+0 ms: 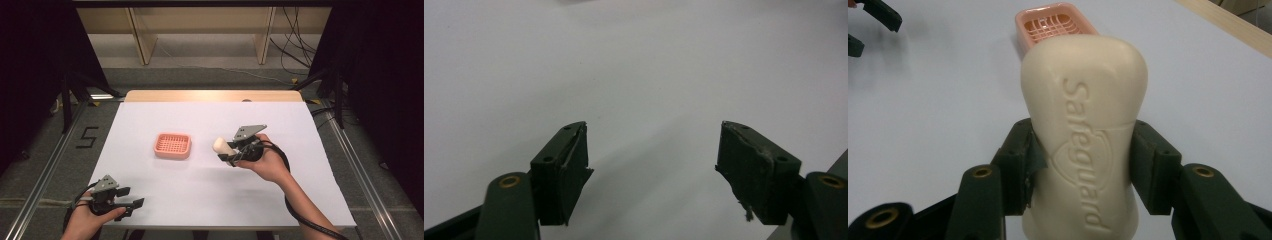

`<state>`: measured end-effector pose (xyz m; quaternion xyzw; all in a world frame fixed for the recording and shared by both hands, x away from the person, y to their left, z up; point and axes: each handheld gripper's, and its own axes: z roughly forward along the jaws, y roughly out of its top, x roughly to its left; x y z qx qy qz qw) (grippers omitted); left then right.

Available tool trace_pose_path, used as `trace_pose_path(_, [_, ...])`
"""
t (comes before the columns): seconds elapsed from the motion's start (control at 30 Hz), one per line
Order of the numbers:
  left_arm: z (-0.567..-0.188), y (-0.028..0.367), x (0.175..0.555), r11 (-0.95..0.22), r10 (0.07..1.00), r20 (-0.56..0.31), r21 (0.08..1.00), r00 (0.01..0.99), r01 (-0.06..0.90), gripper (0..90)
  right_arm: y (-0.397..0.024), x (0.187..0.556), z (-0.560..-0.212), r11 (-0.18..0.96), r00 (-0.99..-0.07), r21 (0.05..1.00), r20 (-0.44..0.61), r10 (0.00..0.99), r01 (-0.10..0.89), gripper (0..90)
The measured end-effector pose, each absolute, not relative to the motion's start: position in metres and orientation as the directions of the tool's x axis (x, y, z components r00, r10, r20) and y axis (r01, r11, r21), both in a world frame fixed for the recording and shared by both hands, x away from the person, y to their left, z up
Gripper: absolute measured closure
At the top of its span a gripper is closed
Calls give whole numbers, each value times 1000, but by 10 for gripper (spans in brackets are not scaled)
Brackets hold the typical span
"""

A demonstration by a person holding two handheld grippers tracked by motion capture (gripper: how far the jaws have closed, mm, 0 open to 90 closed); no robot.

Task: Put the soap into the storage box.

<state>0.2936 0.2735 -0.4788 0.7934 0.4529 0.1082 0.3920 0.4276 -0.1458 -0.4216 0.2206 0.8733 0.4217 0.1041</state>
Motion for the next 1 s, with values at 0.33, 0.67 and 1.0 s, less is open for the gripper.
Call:
trace_pose_path(0.33, [-478,276,292,-288,805,-178,717,566,635,283,-139,430,-420,550,-888,781,12,460,295,505])
trace_pose_path(0.67, [-479,277,290,-278,813,-178,717,554,639,283,-132,433,-420,553,-894,786,-3,449,275,505])
trace_pose_path(1.0, [-478,279,288,-268,815,-189,716,548,645,283,-126,436,-420,555,-898,787,-4,441,269,505])
